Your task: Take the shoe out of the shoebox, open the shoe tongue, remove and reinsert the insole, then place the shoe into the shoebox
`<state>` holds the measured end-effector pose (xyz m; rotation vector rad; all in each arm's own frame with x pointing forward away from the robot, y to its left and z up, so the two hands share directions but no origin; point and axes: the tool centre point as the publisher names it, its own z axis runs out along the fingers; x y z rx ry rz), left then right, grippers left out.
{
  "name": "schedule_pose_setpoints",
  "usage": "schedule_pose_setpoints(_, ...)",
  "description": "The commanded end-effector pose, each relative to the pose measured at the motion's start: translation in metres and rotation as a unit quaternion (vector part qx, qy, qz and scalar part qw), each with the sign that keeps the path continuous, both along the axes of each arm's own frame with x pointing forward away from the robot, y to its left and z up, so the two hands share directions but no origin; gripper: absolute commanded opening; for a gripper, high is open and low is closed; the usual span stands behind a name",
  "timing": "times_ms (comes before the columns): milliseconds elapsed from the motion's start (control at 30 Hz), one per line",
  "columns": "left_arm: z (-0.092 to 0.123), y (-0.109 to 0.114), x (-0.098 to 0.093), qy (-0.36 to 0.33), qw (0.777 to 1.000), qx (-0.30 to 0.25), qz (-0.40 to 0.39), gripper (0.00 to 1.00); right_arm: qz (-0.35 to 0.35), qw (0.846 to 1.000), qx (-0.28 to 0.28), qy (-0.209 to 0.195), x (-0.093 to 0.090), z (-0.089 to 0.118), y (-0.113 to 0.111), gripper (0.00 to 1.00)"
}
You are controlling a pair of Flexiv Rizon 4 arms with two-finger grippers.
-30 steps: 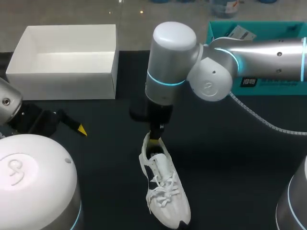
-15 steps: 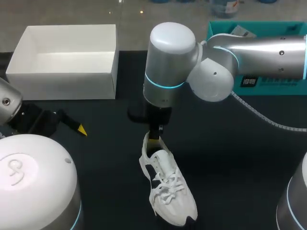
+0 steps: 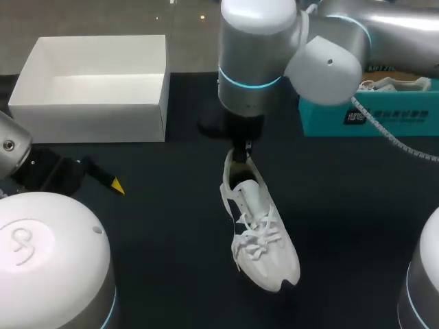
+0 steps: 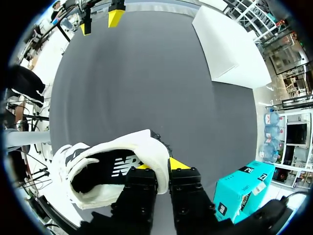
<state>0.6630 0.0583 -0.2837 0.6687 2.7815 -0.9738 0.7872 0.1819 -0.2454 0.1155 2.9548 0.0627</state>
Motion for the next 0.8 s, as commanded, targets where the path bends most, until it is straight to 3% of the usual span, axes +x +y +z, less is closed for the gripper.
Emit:
schedule_pose_setpoints(33, 0.0, -0.001, 0.0, 0.0, 1.0, 0.002, 0.0, 1.0, 0.003, 1.0, -0.005, -0.01, -0.003, 0.061, -0.019, 0.0)
schedule_pose_setpoints(200, 0.0, -0.001, 0.0, 0.0, 1.0, 0.002, 0.0, 1.0, 0.018, 1.0, -0.009, -0.013, 0.002, 0.079, -0.025, 0.0)
schedule_pose_setpoints(800, 0.0, -0.001, 0.0, 0.0, 1.0, 0.002, 0.0, 1.0, 0.018, 1.0, -0.009, -0.013, 0.002, 0.079, -0.025, 0.0)
